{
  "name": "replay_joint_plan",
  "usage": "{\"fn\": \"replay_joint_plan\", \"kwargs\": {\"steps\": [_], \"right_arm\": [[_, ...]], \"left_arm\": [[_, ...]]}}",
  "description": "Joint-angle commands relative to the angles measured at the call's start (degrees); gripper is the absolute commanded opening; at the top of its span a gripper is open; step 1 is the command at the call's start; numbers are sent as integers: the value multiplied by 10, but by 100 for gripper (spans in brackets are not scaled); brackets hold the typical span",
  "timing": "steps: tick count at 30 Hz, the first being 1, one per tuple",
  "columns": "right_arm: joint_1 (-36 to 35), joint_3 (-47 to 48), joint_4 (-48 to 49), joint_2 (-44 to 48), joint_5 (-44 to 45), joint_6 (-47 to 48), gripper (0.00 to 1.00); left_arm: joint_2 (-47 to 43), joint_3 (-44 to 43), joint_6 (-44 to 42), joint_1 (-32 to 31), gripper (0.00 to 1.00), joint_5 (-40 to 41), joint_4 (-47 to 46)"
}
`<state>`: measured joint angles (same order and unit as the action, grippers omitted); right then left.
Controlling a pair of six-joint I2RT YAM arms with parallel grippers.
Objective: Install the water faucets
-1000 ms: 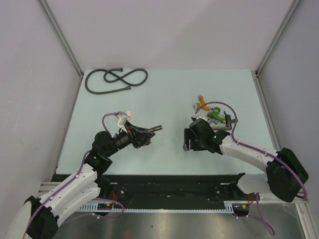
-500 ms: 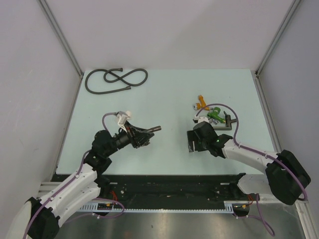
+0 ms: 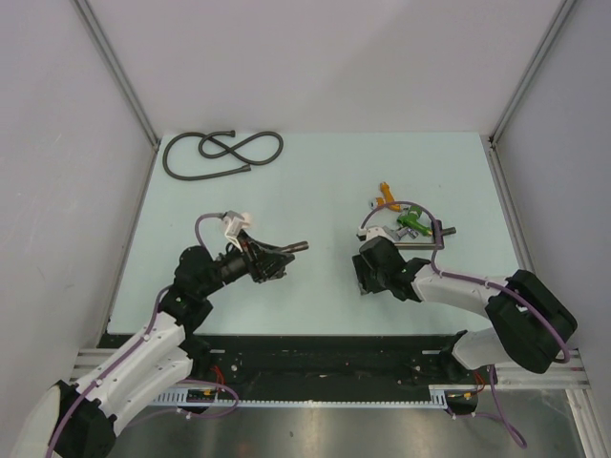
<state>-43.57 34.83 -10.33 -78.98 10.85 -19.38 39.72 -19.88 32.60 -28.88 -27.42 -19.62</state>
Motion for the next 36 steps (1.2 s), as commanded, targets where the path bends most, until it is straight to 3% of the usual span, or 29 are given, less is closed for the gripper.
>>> {"fn": "replay_joint_plan", "kwargs": {"steps": [1,8,11,15,16,20,22,23,29,36], "right_arm": [[-10,1,21,3,11,7,50],[-23,21,4,72,5,42,14],[-55,51,-16,107,37,94,3],[-109,88,-20,165,86,180,0],[-138,93,-12,172,87,241,0],[-236,111,33,193,200,377,0],[-278,118,73,190,245,443,0],[-316,118,86,189,278,519,0],[-378,117,193,166,374,726,0],[-396,111,226,218,299,807,0]], "left_arm": [[-1,-42,3,11,0,-26,-10],[15,-88,-5,53,0,-86,40],[34,-131,0,80,0,-119,95],[54,-184,10,101,0,-157,164],[56,-204,12,104,0,-163,176],[68,-241,48,113,0,-189,222],[71,-248,70,119,0,-225,216],[75,-249,101,121,0,-237,203],[88,-244,192,124,0,-290,164],[68,-250,221,124,0,-295,172]]}}
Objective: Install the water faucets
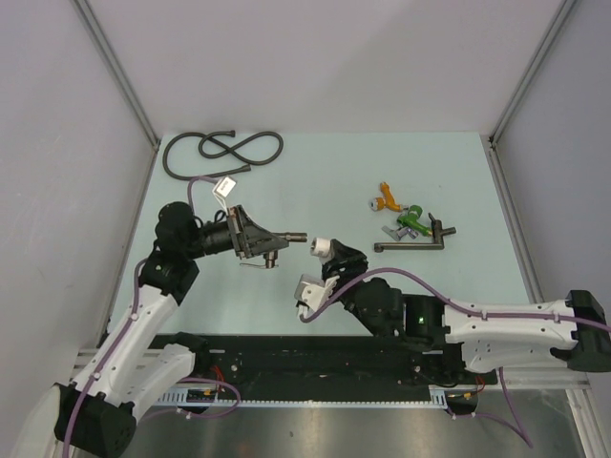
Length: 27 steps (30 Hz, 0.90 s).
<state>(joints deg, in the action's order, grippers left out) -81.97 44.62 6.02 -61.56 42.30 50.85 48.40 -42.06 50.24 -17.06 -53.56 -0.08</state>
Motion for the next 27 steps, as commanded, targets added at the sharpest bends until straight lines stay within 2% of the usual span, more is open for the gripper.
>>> {"fn": "replay_joint_plan", "kwargs": {"steps": [1,5,12,27], "right_arm": [[-13,13,62,47,-27,112,0],[-11,17,15,57,-47,153,0],[1,82,-119,42,-78,143,0],[30,114,-143,21,-109,154,0]], "left_arm": [[-19,-31,44,5,0,-34,-18],[-25,-36,43,5,0,-18,12],[-39,-19,76,5,0,-12,-19],[-51,2,122,-4,0,22,-34]]}}
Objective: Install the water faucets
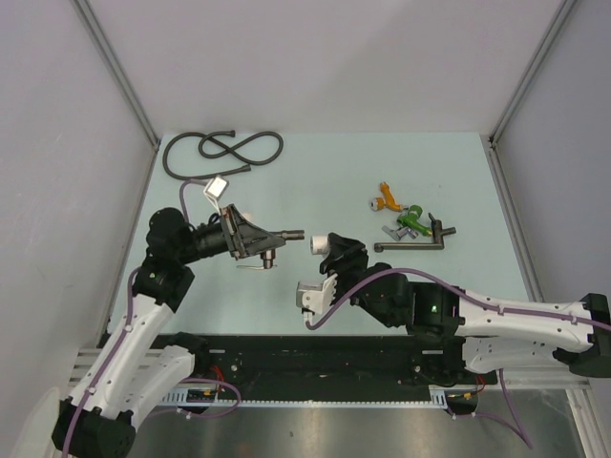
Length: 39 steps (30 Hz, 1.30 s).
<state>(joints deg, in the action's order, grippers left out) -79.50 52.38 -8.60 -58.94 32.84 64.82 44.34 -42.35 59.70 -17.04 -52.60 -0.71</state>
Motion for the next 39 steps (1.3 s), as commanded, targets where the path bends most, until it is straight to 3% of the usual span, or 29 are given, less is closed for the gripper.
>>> {"fn": "replay_joint_plan", "kwargs": {"steps": [1,16,39], "right_arm": [[8,36,4,-5,-17,14,0],[44,48,-18,-8,-54,8,0],[30,77,-62,-20,-86,-8,0]], "left_arm": [[-10,7,28,-6,0,15,-27],[15,17,50,-46,0,44,-47],[27,12,60,-73,0,43,-71]]}}
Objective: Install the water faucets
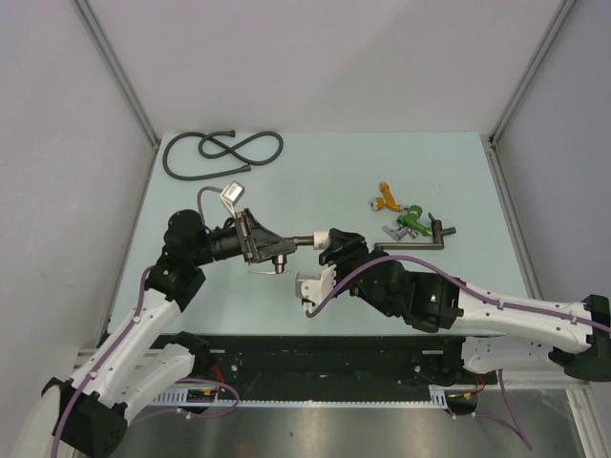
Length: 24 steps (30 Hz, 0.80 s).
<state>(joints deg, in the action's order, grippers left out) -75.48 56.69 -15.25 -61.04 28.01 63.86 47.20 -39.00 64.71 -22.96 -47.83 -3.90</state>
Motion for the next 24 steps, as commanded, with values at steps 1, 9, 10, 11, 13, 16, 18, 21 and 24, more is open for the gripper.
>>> {"fn": "replay_joint_plan", "kwargs": {"steps": [1,9,10,11,13,16,18,21,24], "right_arm": [[-12,36,0,0,-38,1,0],[-14,47,-25,-5,-45,-7,0],[-14,47,-26,-6,-46,-7,0],[-14,48,-27,-4,-49,-7,0],[-14,49,-29,-5,-54,-7,0],[-13,58,-44,-3,-69,-16,0],[-14,63,-52,-3,-74,-21,0],[-12,69,-63,-3,-81,-29,0],[-13,74,-74,-5,-92,-39,0]], "left_arm": [[1,-20,10,-17,0,-5,-41],[9,-8,34,-27,0,-9,-77],[11,-10,34,-30,0,-9,-78],[13,-11,31,-31,0,-9,-79],[18,-12,28,-31,0,-19,-79],[23,-12,21,-31,0,-29,-80],[23,-12,17,-31,0,-31,-80],[23,-13,9,-31,0,-33,-80],[25,-13,-5,-31,0,-40,-80]]}}
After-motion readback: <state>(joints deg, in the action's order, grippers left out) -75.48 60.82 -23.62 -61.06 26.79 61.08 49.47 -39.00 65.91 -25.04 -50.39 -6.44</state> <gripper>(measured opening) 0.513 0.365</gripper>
